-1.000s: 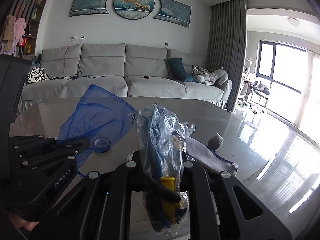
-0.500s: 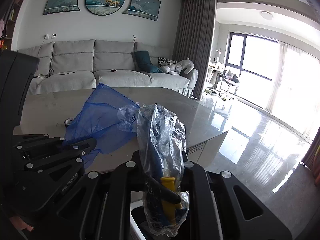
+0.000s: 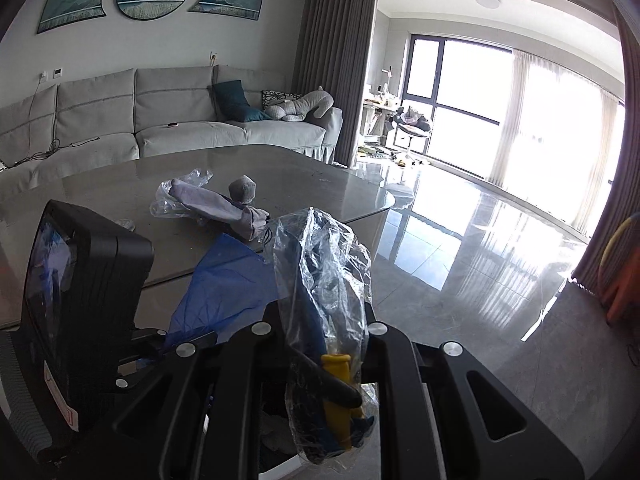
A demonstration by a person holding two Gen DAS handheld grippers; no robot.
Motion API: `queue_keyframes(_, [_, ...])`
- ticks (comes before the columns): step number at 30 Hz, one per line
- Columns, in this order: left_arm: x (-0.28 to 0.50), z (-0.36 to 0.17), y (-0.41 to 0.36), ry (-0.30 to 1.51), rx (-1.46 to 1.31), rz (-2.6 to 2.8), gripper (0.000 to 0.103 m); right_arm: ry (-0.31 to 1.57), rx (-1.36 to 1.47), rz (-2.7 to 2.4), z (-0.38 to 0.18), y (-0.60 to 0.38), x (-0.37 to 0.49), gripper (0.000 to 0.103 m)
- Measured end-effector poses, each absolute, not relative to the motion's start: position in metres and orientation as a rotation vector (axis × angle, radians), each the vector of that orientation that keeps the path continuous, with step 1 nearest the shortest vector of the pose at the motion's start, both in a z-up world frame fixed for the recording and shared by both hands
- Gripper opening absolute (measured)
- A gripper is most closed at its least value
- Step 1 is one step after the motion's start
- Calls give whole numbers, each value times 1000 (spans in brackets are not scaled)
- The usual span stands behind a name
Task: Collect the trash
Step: 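Carry both bags to the bin and open the left tool over it, then lower the plastic bag into the bin and open the right tool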
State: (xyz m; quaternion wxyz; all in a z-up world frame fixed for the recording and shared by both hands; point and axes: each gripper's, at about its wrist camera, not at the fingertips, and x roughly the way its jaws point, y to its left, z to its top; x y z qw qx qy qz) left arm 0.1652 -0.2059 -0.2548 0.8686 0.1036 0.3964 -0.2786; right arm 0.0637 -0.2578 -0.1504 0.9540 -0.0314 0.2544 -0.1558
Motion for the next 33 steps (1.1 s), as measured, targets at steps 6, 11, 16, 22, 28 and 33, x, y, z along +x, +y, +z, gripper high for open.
queue_keyframes(6, [168,-278,-227,894,237,-613,6,548,-40,-336,-165,-275,65,15])
queue_keyframes(11, [176,-301,-233,971,258,-622,99,569,-29,-345,-177,-282,68,15])
queue_keyframes(16, [181,-318,-235,1005,304,-608,99,594,-20,-350,-187,-286,73,16])
queue_keyframes(22, [184,-308,-226,963,307,-580,99,599,-17,-338,-191,-282,75,16])
queue_keyframes(28, [188,-285,-206,904,251,-532,99,603,-11,-320,-193,-277,77,16])
queue_keyframes(33, [190,-262,-182,825,231,-439,98,619,32,-297,-200,-273,87,17])
